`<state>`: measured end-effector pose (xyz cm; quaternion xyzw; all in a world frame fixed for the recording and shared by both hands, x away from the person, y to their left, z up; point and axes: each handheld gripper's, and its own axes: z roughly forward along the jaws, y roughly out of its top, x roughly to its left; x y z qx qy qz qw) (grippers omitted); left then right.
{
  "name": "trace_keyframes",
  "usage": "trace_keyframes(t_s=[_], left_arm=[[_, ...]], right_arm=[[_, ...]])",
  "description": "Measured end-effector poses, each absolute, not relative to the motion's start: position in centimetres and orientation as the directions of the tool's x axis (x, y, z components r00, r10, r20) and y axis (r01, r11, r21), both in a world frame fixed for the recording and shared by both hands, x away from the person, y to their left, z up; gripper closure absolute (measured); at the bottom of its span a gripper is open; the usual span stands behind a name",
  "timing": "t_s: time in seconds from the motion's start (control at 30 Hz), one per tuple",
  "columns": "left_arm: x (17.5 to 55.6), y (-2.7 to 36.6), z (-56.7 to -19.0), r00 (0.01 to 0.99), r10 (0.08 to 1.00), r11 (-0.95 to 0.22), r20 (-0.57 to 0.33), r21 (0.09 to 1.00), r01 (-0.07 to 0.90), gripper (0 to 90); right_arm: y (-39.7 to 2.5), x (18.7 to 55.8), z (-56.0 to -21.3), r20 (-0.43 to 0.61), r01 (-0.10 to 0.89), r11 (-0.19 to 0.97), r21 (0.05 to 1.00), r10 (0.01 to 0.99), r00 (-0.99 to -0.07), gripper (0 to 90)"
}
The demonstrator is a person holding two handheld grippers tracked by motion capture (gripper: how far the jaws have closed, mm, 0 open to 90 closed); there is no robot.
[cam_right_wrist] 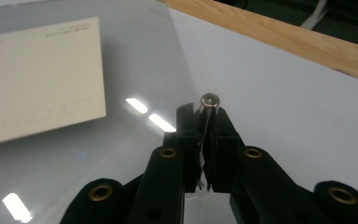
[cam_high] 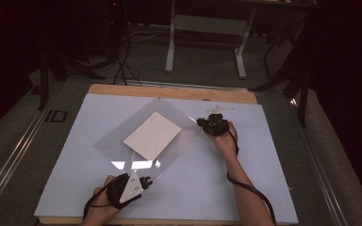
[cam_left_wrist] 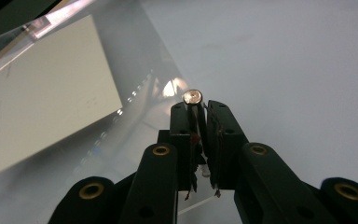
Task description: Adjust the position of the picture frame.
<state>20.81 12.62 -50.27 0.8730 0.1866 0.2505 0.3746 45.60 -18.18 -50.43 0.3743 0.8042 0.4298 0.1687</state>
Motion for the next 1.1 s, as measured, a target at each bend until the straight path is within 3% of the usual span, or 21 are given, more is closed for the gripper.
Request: trace_keyframes(t_s=[0.4, 0.77, 0.9, 1.07, 1.1], left_arm=[[19.0, 8.0, -50.3, 0.830, 0.453, -0.699, 0.324, 0.708, 0.105, 80.8], [20.4, 4.3, -50.4, 0.835, 0.442, -0.705, 0.327, 0.703, 0.097, 80.2], [20.9, 2.0, -51.0, 0.853, 0.395, -0.732, 0.342, 0.678, 0.067, 80.0], [22.0, 1.1, -52.1, 0.880, 0.386, -0.695, 0.277, 0.714, 0.080, 79.9], [22.0, 1.2, -52.1, 0.878, 0.372, -0.705, 0.300, 0.707, 0.058, 79.2]], right_arm=[[-13.9, 48.6, -51.5, 0.141, 0.507, 0.317, 0.801, 0.724, -0.675, 85.2], [-10.2, 51.2, -51.4, 0.194, 0.552, 0.285, 0.783, 0.732, -0.653, 83.7], [-9.3, 51.4, -51.4, 0.196, 0.555, 0.287, 0.780, 0.731, -0.654, 83.2], [-8.1, 51.3, -52.3, 0.147, 0.566, 0.331, 0.755, 0.755, -0.639, 82.0], [-8.6, 51.4, -52.6, 0.205, 0.584, 0.281, 0.761, 0.751, -0.628, 79.7]])
